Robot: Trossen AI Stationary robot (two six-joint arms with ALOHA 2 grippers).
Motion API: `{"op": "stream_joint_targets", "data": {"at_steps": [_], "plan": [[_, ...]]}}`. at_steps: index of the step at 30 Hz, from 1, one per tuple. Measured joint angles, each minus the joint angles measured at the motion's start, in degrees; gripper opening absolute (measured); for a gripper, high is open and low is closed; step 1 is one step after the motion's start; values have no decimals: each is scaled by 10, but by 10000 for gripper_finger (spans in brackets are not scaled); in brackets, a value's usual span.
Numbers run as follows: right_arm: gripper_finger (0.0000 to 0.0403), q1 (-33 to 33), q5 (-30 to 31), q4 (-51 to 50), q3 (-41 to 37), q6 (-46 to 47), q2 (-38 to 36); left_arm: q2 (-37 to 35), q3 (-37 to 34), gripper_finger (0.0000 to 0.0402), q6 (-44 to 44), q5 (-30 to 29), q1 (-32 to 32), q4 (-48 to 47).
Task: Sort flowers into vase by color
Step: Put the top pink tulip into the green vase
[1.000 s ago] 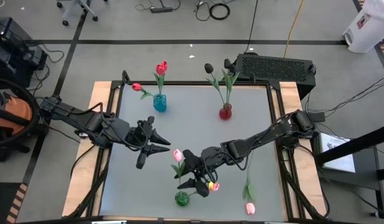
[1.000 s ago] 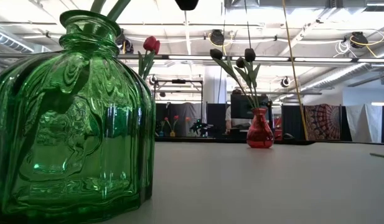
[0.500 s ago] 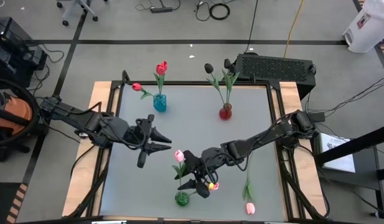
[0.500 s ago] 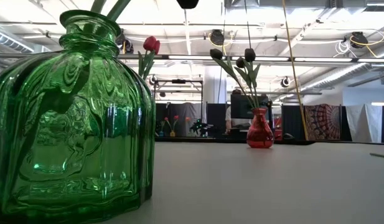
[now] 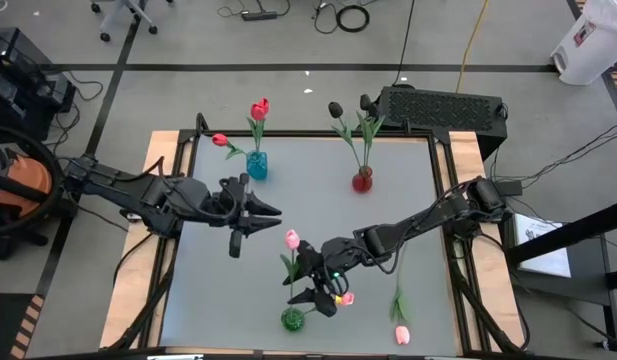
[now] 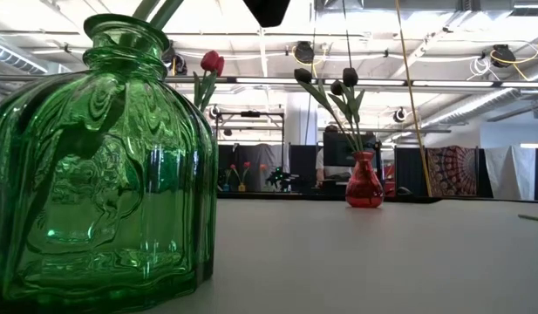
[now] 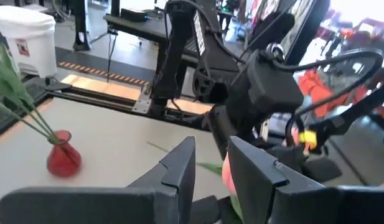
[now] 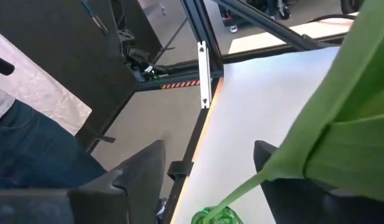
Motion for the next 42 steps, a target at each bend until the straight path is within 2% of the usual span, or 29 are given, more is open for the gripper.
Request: {"op": "stream_joint_targets", "data": {"at_steps": [9, 21, 35, 42], "plan": [[244, 0, -5, 5, 0, 0, 0, 30, 0, 102, -64, 6, 21, 27], [244, 5, -5, 18, 0, 12, 0, 87, 0, 102, -47, 24, 30, 26], [244, 12, -2, 4, 0, 18, 0, 88, 4, 102, -30, 131, 26, 48], [247, 11, -2, -24, 0, 35, 0, 88, 22, 102, 3, 137, 7, 48]]}}
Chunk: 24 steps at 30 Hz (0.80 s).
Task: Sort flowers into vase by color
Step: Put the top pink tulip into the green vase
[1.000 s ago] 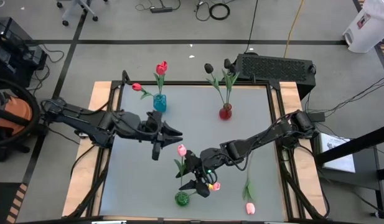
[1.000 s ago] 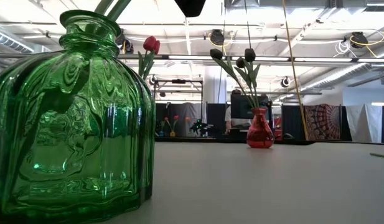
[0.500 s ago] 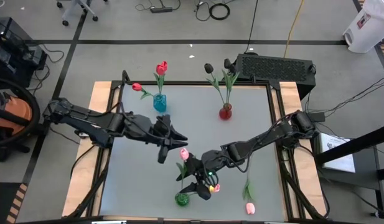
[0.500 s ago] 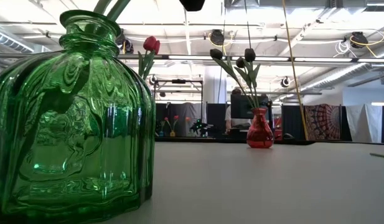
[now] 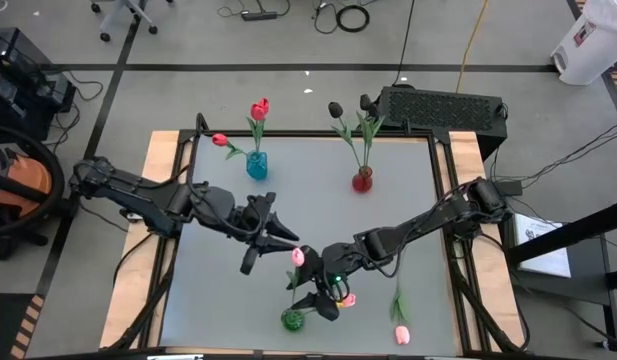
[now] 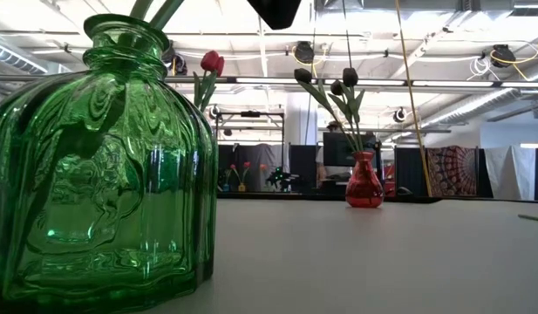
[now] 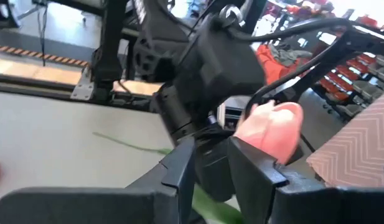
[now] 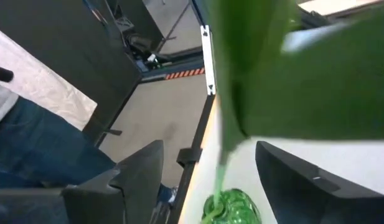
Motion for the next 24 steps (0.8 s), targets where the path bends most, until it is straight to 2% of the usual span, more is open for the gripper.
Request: {"op": "stream_joint_targets", "data": {"at_steps": [13, 24], "plan": [[247, 0, -2, 9, 0, 11, 0, 0, 3, 102, 8, 0, -16, -1], [247, -3, -3, -7, 0, 10, 0, -1, 3, 102, 7, -3, -63, 15]]}}
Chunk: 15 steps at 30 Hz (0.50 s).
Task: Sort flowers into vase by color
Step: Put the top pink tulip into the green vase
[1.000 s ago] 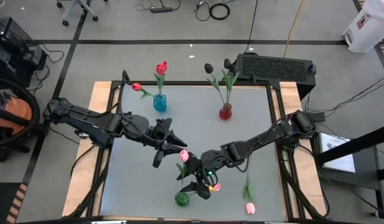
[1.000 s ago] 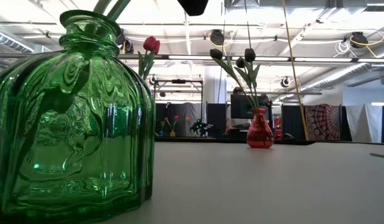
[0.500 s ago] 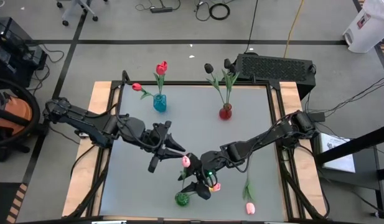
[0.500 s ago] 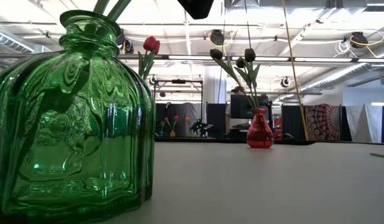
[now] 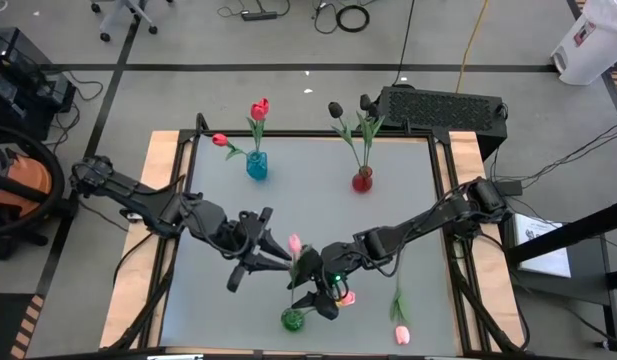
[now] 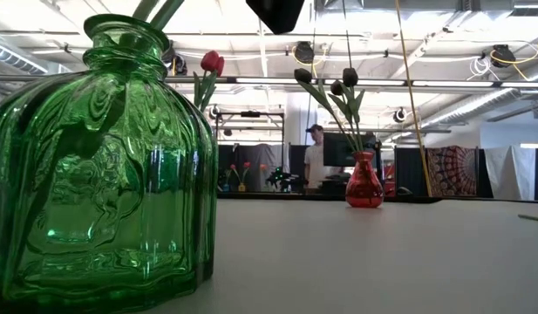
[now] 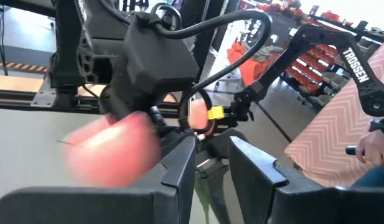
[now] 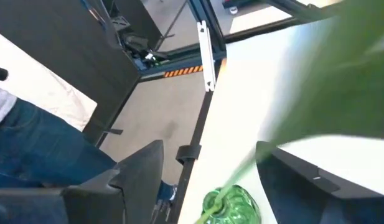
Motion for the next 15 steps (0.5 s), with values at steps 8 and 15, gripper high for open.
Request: {"op": "stream_joint_targets", "data": {"at_steps": [8, 15], "plan": [[247, -2, 0, -12, 0, 0, 0, 0, 0, 102, 0, -18, -13, 2], [247, -2, 0, -12, 0, -1, 0, 0, 0, 102, 0, -29, -13, -12]]}}
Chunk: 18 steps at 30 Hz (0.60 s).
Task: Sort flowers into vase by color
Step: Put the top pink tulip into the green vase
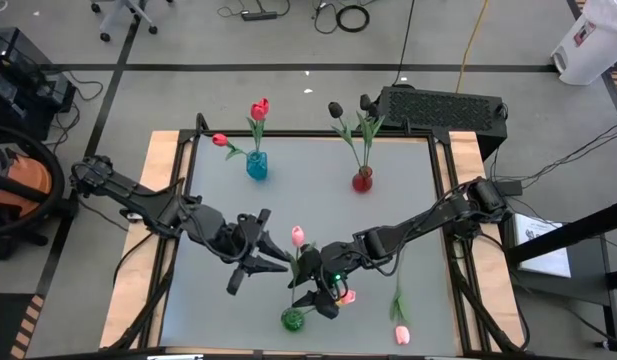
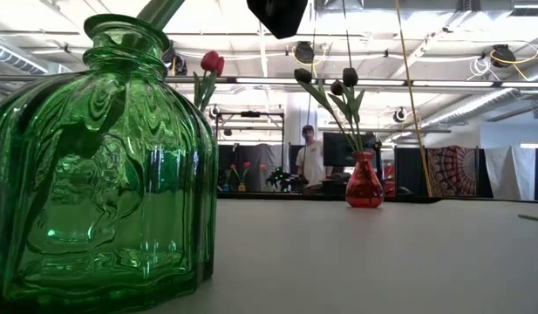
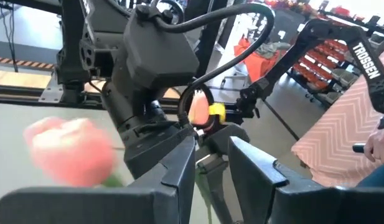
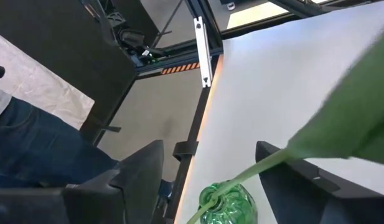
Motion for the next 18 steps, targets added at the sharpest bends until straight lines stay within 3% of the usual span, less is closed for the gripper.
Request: {"op": "stream_joint_targets", "data": {"at_steps": [7, 18], "plan": [[220, 0, 0, 0, 0, -14, 0, 0, 0, 102, 0, -40, 12, -55], [103, 0, 3, 0, 0, -17, 0, -7, 0, 102, 0, -48, 25, -74]]}}
